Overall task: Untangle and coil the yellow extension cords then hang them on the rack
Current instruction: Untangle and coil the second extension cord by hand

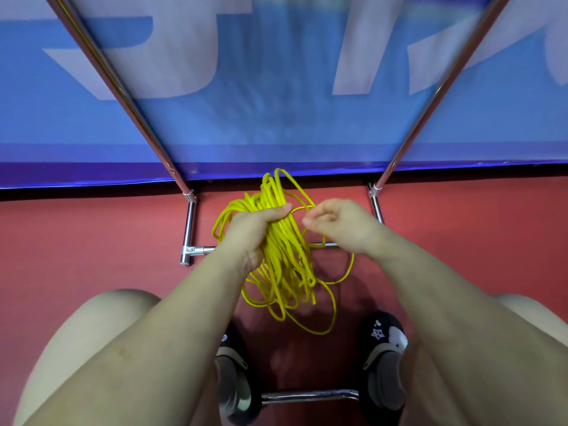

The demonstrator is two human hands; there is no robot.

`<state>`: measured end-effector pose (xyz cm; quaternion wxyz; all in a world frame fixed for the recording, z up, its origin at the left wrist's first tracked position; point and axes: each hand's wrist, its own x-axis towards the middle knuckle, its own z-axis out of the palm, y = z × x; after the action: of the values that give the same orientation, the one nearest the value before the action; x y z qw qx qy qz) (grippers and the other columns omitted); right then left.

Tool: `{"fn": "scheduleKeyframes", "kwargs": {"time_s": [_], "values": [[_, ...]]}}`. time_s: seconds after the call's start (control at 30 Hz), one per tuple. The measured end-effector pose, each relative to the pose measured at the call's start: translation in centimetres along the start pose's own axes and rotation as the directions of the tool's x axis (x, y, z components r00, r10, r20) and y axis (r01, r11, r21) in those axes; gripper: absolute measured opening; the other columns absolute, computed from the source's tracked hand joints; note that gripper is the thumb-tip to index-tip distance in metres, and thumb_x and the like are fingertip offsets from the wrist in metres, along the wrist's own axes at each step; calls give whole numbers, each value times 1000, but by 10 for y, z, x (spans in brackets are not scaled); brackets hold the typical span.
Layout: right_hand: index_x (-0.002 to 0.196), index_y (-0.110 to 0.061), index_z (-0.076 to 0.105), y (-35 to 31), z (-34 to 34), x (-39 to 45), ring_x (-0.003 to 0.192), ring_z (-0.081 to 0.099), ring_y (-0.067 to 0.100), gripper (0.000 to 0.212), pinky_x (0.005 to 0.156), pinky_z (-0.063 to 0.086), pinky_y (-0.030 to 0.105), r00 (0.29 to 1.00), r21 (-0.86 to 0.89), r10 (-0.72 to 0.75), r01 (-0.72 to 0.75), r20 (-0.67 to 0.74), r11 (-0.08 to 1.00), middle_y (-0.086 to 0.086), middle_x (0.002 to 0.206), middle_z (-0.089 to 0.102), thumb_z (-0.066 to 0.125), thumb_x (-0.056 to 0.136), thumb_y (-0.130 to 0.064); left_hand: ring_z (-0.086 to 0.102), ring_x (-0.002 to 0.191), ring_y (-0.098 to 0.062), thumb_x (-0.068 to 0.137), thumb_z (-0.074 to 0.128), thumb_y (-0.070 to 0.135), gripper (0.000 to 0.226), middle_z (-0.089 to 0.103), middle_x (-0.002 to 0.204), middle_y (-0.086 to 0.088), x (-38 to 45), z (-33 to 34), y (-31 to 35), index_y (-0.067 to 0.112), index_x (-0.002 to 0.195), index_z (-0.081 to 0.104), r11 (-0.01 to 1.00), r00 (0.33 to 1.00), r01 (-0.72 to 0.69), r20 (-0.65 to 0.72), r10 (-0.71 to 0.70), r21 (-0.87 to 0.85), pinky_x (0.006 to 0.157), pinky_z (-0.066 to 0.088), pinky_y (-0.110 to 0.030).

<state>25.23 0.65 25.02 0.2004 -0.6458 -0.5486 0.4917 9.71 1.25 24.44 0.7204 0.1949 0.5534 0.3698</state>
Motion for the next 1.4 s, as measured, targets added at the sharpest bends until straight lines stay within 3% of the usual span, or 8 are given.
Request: {"fn": "scheduleKeyframes", "kwargs": {"time_s": [0.17,0.3,0.53,0.7,0.8,0.93,1.03,1.4], "values": [[98,-1,65,10,11,-2,59,54,-4,15,70,45,13,986,-13,-113,116,119,993,-9,69,56,66,83,-5,65,53,-24,75,68,11,14,60,79,-16,0,-4,5,3,85,62,998,999,37,27,-36,-53,47,53,-34],[88,-13,65,8,10,-3,66,54,3,7,70,46,19,975,-94,-213,219,65,971,-10,70,57,65,85,-7,62,62,-26,58,74,17,34,59,79,-15,1,-8,6,5,88,64,998,999,26,31,-24,-60,53,55,-37],[77,-23,50,1,6,-8,65,54,10,18,69,45,24,983,23,-129,128,131,992,-2,71,58,56,92,-14,62,59,-25,61,75,13,27,61,69,-11,8,-12,9,5,83,63,995,999,-18,-32,15,-102,67,58,-50],[79,-8,56,13,-2,-11,65,48,15,28,65,44,33,962,-382,3,106,274,918,6,71,55,52,94,-32,64,51,-21,83,65,10,4,63,56,-6,9,-18,21,6,82,65,980,990,-89,-121,68,-176,51,57,-41],[84,-14,53,19,-10,-13,63,44,13,14,65,41,29,977,-402,-21,107,213,909,1,70,50,55,93,-25,63,50,-18,88,61,13,11,62,55,-3,9,-24,27,8,79,65,974,989,-103,-123,79,-204,48,56,-35],[91,-25,52,16,-21,-11,69,56,14,17,79,48,31,989,-220,-129,142,72,965,5,75,60,63,87,-13,60,63,-16,87,63,18,12,62,64,-2,10,-29,25,9,80,66,972,993,-83,-97,63,-220,53,55,-26],[105,-13,56,1,-20,-15,54,62,11,20,66,54,30,988,95,-146,142,41,985,-1,69,58,62,87,-6,62,53,-13,84,66,19,12,64,59,-1,10,-23,21,9,77,65,981,993,-89,-95,73,-171,51,53,-23],[118,-5,53,-22,-15,-3,66,66,21,31,57,57,26,965,720,255,-142,-50,680,4,83,62,61,89,-14,67,55,-17,76,73,15,12,70,65,-8,-3,-1,-1,5,81,69,981,997,-52,63,40,185,54,57,-31]]}}
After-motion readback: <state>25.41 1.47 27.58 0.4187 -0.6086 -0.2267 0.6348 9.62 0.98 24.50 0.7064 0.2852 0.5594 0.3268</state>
